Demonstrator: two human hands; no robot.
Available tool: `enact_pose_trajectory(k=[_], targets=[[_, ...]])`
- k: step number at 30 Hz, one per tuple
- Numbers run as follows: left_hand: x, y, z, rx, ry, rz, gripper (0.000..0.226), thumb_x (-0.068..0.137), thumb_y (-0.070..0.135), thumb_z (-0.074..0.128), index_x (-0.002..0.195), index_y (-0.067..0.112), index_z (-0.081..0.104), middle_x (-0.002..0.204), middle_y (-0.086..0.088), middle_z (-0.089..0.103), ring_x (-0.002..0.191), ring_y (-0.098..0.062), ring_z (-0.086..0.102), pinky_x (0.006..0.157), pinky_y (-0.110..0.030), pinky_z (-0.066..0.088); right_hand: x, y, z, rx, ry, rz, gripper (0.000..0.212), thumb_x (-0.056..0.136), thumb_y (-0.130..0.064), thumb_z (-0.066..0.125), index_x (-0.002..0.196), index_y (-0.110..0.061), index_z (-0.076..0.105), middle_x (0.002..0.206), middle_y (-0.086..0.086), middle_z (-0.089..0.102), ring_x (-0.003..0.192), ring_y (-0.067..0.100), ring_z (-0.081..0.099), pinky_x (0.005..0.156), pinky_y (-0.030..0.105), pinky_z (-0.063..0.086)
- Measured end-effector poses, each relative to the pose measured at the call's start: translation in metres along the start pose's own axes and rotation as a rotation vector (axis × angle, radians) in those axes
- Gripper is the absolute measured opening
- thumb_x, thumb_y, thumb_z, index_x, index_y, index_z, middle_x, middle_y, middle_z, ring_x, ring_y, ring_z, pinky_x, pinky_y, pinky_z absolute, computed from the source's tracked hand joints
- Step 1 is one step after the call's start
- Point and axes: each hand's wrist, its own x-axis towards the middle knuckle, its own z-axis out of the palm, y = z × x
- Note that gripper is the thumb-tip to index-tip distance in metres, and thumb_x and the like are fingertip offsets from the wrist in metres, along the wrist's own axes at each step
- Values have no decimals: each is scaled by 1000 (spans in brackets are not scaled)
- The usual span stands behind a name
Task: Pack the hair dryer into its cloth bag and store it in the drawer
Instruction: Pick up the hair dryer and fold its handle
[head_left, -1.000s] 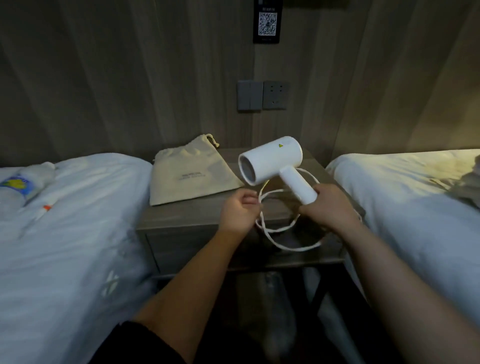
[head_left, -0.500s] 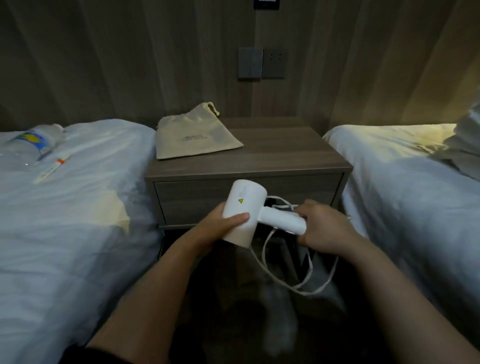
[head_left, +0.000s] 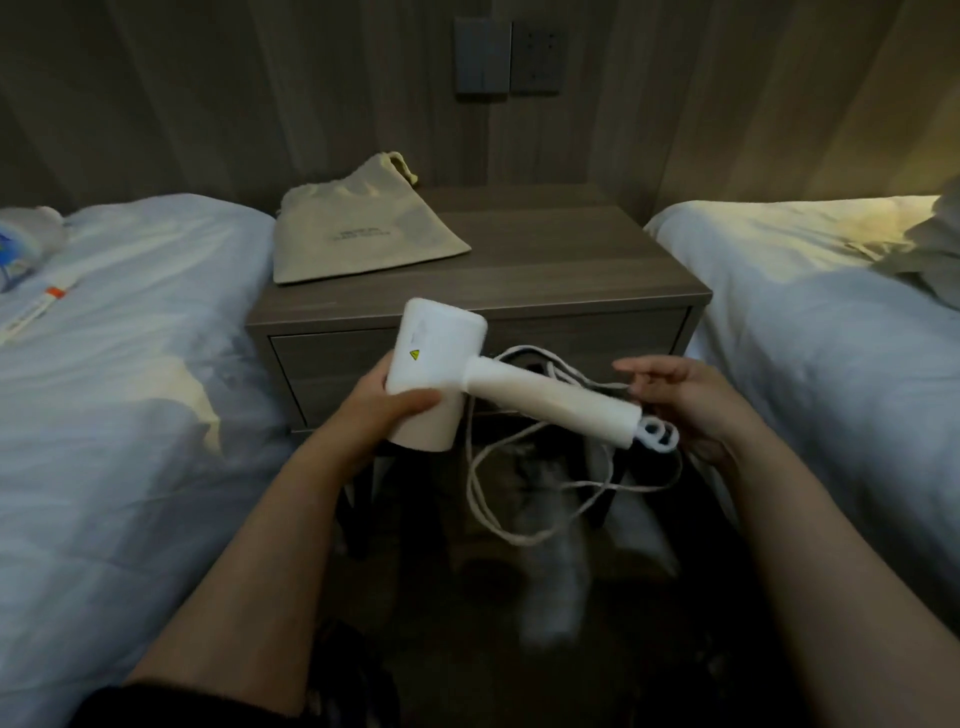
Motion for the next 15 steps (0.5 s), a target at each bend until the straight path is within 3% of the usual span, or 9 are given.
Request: enact_pose_trajectory(k=[5, 11, 15], targets=[[5, 3, -19, 12, 59, 26, 79, 42, 38, 71, 117, 27, 49, 103, 2, 64, 90, -15, 62, 70, -26, 52, 2, -3, -9, 72, 82, -35, 44, 82, 21, 41, 110, -10, 56, 85, 3, 58, 47, 5, 59, 46, 16, 50], [4, 3, -16, 54, 105, 34, 77, 42, 42, 71, 115, 30, 50, 105, 3, 63, 96, -17, 60, 79, -34, 50, 2, -6, -15, -353, 130, -101, 48, 80, 23, 45, 114, -10, 52, 81, 11, 67, 44, 6, 62, 45, 19, 49], [3, 2, -13, 56, 134, 7, 74, 43, 43, 71, 113, 33, 50, 104, 5, 62, 96, -17, 59, 78, -34, 50, 4, -4, -24, -570, 51, -135, 51, 75, 27, 46, 111, -9, 56, 94, 14, 65, 47, 11, 64, 54, 19, 50]])
